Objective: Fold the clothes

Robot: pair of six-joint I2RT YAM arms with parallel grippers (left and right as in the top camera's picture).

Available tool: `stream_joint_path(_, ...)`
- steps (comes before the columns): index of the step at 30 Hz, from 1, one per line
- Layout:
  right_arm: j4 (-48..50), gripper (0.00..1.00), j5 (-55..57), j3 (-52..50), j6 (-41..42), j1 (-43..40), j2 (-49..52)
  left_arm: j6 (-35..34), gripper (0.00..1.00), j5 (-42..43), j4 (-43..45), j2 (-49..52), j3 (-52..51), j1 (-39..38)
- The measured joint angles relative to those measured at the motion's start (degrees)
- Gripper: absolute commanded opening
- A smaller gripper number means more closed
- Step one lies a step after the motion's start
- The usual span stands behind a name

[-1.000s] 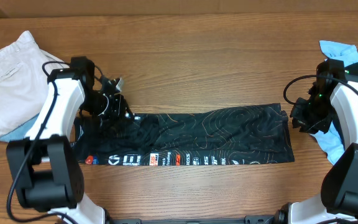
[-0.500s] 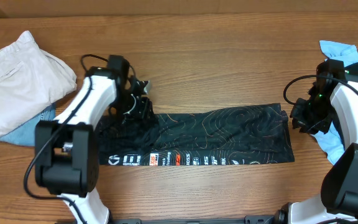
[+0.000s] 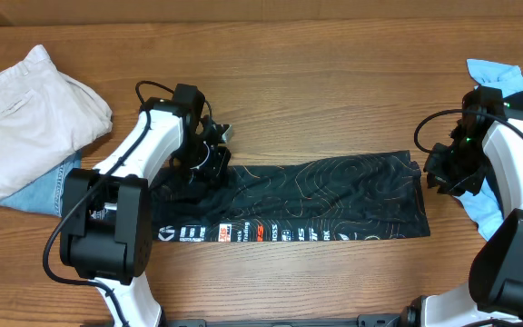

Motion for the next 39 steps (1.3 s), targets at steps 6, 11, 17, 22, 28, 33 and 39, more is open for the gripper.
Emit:
stream_joint_path(6,0.1,0.22,0.0,0.0,0.0,0.0,0.0,12.7,0.06,7.9,-6.9,0.1,7.5,0.0)
stream_joint_path(11,0.2,0.22,0.0,0.0,0.0,0.0,0.0,17.8,0.07,9.9,-5.6,0.1,9.1,0.0)
stream_joint_path(17,0.3,0.22,0.0,0.0,0.0,0.0,0.0,19.6,0.10,10.3,-5.5,0.1,9.1,-0.8)
stream_joint_path(22,0.3,0.22,0.0,0.0,0.0,0.0,0.0,20.5,0.49,10.4,-5.5,0.1,9.1,-2.9)
stream_joint_path(28,0.3,0.25,0.0,0.0,0.0,0.0,0.0,20.4,0.48,9.1,-5.5,0.1,9.1,-5.4)
stream_joint_path(33,0.4,0.39,0.0,0.0,0.0,0.0,0.0,17.2,0.46,4.3,-6.6,0.1,9.1,-5.9)
stream_joint_path(39,1.8,0.50,-0.4,-0.2,-1.4,0.0,0.0,6.8,0.41,-4.8,-8.4,0.1,9.1,-5.9)
